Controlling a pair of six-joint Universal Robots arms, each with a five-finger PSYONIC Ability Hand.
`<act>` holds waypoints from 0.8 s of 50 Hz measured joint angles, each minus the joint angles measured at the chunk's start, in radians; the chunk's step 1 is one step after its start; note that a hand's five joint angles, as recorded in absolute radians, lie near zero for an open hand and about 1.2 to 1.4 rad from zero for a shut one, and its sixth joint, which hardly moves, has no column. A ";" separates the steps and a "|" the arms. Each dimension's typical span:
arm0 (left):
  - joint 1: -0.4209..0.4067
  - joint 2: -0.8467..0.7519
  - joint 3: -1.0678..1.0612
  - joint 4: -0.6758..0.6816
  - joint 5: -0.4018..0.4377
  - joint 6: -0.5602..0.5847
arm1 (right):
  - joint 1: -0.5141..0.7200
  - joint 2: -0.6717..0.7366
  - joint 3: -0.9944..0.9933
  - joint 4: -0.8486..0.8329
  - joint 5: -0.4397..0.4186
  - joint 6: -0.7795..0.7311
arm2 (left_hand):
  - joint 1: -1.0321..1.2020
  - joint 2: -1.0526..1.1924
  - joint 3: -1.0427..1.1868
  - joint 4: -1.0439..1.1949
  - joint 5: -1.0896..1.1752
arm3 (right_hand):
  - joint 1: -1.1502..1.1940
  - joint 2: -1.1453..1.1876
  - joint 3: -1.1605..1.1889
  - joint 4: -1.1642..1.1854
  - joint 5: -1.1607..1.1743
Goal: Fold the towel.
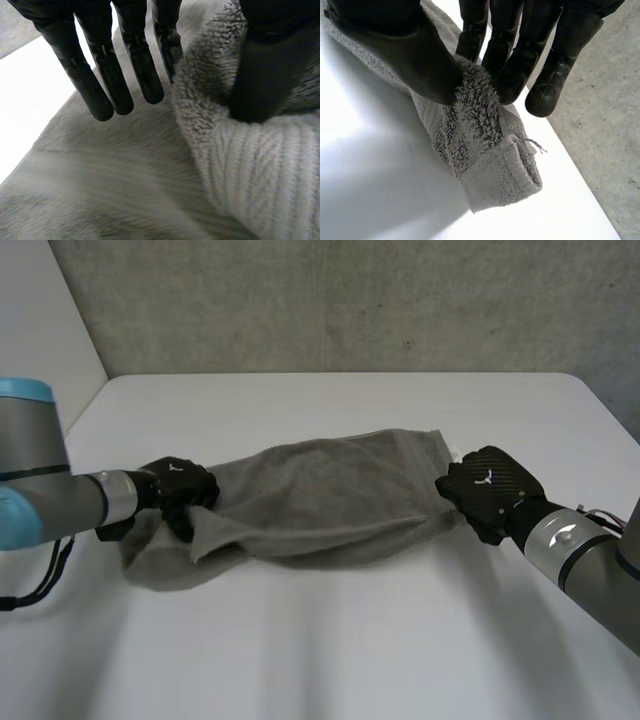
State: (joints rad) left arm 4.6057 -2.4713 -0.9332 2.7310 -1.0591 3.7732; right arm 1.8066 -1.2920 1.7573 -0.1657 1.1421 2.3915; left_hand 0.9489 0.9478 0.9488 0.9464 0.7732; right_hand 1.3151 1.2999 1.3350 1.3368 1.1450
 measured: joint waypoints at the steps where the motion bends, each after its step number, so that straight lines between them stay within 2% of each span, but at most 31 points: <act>1: -0.003 -0.009 0.013 0.004 -0.012 -0.002 | 0.000 0.001 0.000 0.000 0.000 0.000 | -0.025 -0.025 -0.026 -0.023 -0.026 | 0.000 0.000 0.000 0.000 0.000; 3: -0.016 -0.043 0.073 0.023 -0.069 -0.019 | 0.001 0.002 0.000 0.000 0.000 0.000 | -0.219 -0.218 -0.224 -0.207 -0.208 | 0.000 0.000 0.000 0.000 0.000; 4: -0.019 -0.048 0.084 0.027 -0.081 -0.024 | 0.001 0.003 0.000 0.000 0.000 0.000 | -0.232 -0.232 -0.238 -0.234 -0.221 | 0.000 0.000 0.000 0.000 0.000; 5: -0.026 -0.059 0.113 0.041 -0.113 -0.039 | 0.001 0.003 0.000 0.000 0.000 0.000 | -0.401 -0.399 -0.399 -0.399 -0.400 | 0.000 0.000 0.000 0.000 0.000; 7: -0.034 -0.065 0.141 0.061 -0.147 -0.061 | 0.000 0.003 0.000 0.000 0.000 0.000 | -0.503 -0.495 -0.505 -0.502 -0.514 | 0.000 0.000 0.000 0.000 0.000; 15: -0.057 -0.023 0.173 0.142 -0.216 -0.161 | -0.002 0.003 0.000 -0.002 -0.001 0.001 | -0.653 -0.663 -0.668 -0.658 -0.682 | 0.000 0.000 0.000 0.000 0.000; 25: -0.069 0.106 0.083 0.148 -0.215 -0.235 | -0.001 0.008 0.006 -0.008 0.001 0.003 | -0.654 -0.666 -0.671 -0.658 -0.679 | 0.000 0.000 0.000 0.000 0.000; 31: -0.065 0.276 -0.113 0.163 -0.205 -0.252 | -0.001 0.010 0.006 -0.012 0.010 0.004 | -0.637 -0.624 -0.630 -0.643 -0.622 | 0.000 0.000 0.000 0.000 0.000; 36: -0.066 0.413 -0.297 0.207 -0.205 -0.255 | -0.001 0.011 0.006 -0.012 0.014 0.005 | -0.480 -0.478 -0.477 -0.482 -0.481 | 0.000 0.000 0.000 0.000 0.000; 40: -0.070 0.521 -0.453 0.248 -0.205 -0.267 | 0.000 0.011 0.008 -0.012 0.015 0.006 | -0.255 -0.260 -0.259 -0.250 -0.260 | 0.000 0.000 0.000 0.000 0.000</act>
State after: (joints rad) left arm 4.5360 -1.9499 -1.3861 2.9793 -1.2644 3.5062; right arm 1.8066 -1.2808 1.7650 -0.1782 1.1568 2.3974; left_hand 0.6937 0.6878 0.6902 0.6959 0.5132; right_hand 1.3151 1.2999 1.3351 1.3368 1.1450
